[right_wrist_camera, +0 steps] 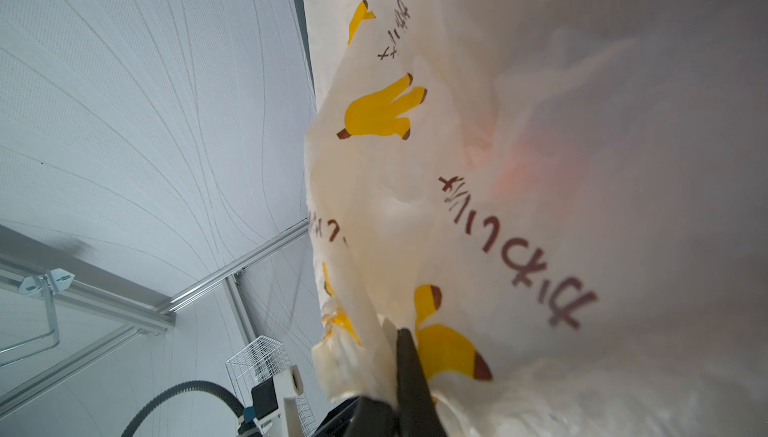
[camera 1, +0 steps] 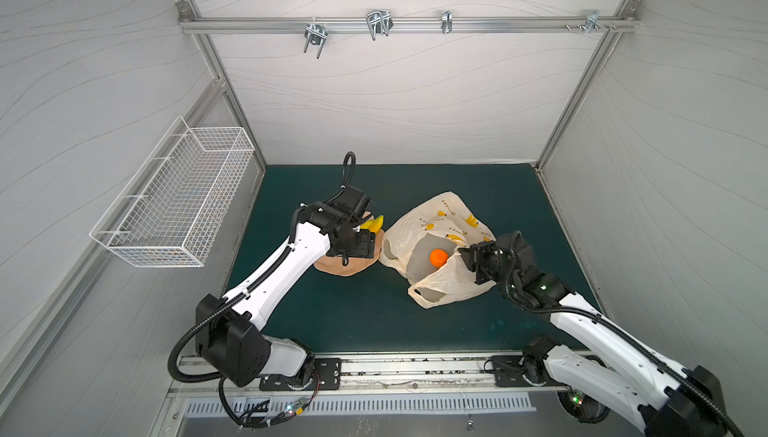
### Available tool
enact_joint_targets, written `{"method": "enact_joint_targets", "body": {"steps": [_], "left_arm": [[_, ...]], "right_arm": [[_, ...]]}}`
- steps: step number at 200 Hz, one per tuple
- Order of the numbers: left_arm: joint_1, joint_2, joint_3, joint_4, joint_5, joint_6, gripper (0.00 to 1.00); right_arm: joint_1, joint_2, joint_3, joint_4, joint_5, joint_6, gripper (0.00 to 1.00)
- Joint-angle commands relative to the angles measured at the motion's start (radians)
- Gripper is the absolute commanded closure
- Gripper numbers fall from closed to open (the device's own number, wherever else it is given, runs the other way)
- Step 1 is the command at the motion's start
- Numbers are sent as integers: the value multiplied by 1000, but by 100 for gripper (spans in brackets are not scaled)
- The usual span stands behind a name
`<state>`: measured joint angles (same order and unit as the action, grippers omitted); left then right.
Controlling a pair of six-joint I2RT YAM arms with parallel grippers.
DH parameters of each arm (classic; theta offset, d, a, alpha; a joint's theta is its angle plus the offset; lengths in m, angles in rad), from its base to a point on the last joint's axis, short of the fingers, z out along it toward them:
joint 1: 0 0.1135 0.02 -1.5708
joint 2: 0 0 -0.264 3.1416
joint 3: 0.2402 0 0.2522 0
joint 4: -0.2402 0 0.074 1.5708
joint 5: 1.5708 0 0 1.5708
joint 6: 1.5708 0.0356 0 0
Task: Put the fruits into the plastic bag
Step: 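Withdraw the left gripper from the bag back over the pink bowl, then lower the left gripper onto the yellow banana and grasp it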
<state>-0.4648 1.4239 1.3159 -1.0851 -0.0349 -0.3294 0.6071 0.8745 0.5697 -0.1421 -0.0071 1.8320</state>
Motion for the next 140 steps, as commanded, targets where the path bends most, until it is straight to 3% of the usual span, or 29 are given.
{"method": "enact_joint_targets", "body": {"steps": [1,57,140], "left_arm": [[30,78,66,-37,6,107,24],[69,271,154,-16,-16,195,34],[78,458,238,24,-78,196,35]], "right_arm": [[-5,-9,22,4,3,64,100],[-6,-18,16,-2,14,70,100],[-4,-7,21,3,13,74,100]]}}
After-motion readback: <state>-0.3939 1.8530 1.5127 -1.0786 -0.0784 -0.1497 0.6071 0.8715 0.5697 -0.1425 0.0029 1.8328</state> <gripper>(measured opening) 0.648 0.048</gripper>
